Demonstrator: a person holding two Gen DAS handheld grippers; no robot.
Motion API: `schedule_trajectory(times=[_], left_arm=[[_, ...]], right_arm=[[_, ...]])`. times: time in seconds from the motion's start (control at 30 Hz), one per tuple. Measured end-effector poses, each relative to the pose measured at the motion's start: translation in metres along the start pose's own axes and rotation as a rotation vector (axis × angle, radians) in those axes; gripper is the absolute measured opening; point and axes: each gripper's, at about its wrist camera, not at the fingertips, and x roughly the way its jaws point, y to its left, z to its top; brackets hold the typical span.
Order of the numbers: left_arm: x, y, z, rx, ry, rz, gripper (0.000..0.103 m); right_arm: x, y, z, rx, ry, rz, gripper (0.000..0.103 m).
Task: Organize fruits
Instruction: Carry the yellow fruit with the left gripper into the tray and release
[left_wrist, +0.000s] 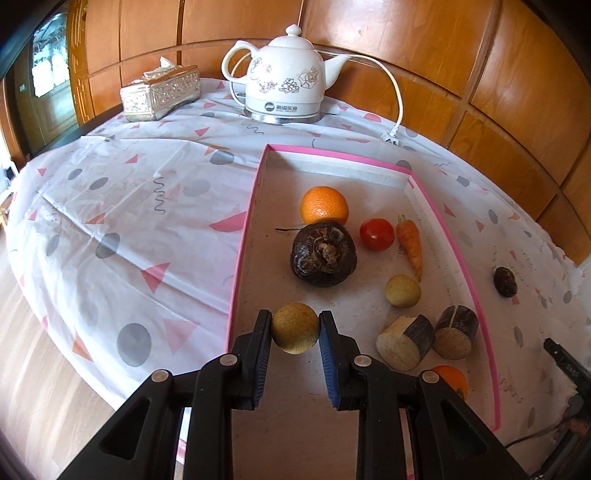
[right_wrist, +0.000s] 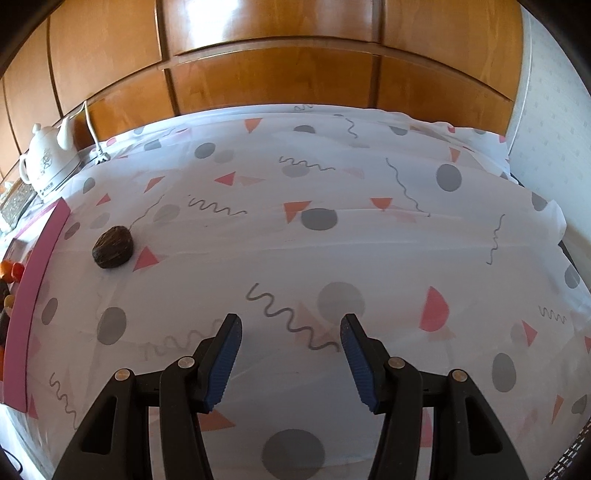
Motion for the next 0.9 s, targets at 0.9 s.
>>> schedule_trajectory(times=[0.9], left_arm=[[-0.013, 0.004, -0.002, -0.011, -0.05, 0.033, 0.035]], right_arm=[[0.009, 0.06, 0.012, -0.136, 0.027, 0.111, 0.056]])
